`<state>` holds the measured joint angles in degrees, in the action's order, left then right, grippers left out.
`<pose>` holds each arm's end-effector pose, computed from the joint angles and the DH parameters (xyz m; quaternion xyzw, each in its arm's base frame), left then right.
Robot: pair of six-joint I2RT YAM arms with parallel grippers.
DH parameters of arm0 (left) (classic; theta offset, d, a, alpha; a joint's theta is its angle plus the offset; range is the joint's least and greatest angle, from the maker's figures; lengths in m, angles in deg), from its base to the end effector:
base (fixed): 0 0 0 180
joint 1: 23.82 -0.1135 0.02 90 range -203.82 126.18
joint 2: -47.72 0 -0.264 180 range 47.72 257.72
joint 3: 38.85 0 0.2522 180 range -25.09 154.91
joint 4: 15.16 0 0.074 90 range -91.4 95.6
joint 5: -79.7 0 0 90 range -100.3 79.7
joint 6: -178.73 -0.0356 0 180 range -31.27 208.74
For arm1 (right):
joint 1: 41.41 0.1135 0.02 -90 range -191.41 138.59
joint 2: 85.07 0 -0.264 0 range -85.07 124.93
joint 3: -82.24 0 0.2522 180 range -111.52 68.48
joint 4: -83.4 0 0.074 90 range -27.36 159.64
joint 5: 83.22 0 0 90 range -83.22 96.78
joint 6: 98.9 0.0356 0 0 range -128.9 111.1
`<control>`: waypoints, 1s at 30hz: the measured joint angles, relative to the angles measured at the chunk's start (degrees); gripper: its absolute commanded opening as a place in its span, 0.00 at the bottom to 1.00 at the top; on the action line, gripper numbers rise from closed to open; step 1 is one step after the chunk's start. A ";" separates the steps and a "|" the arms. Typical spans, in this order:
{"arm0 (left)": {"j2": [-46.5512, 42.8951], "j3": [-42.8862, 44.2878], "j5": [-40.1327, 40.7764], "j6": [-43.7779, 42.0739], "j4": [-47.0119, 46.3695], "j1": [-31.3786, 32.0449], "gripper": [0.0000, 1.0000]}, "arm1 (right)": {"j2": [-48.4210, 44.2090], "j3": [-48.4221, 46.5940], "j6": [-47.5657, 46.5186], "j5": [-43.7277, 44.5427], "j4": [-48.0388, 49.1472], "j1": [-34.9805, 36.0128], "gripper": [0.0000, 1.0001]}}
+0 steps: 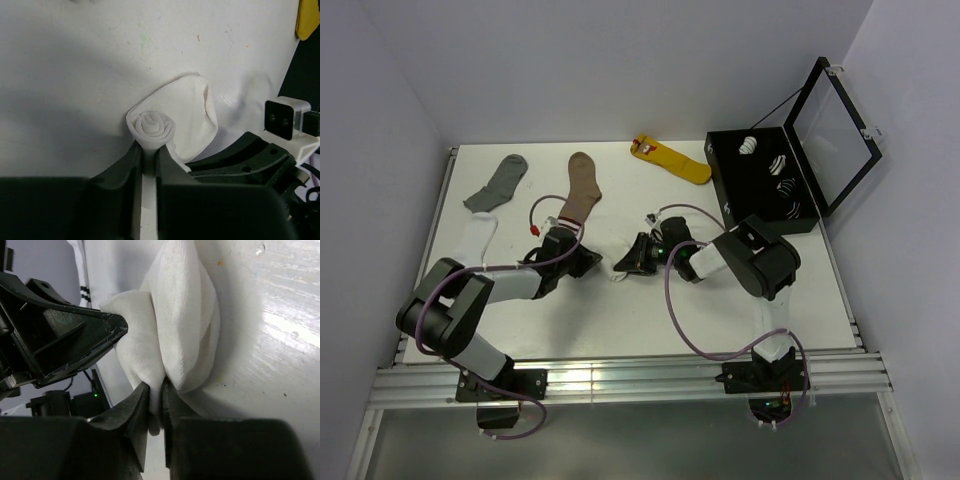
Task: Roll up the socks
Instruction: Roll the sock at the center of the board.
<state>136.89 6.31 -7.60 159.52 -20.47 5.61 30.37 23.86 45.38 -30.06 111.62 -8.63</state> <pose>0.2474 -0.1376 0.1337 -0.3278 0.8395 -0.3184 0.2938 0.2914 0.2130 0.0908 -0.0056 0.8325 0.5297 0.1626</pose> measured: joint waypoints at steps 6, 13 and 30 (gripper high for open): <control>0.72 4.83 -0.13 -2.23 6.99 0.04 0.00 | -5.53 0.00 -6.43 5.70 -8.70 1.14 0.43; 2.75 14.56 3.32 -6.56 21.99 0.55 0.00 | -16.74 0.07 -19.19 21.79 -21.81 5.35 0.55; 9.03 26.01 4.52 -10.62 36.24 1.16 0.00 | -17.97 -0.42 -43.93 51.30 -18.29 25.75 0.61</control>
<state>145.92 32.32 -3.07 148.90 15.77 6.77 12.41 23.44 1.45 21.23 93.32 17.12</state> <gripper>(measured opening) 0.048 0.601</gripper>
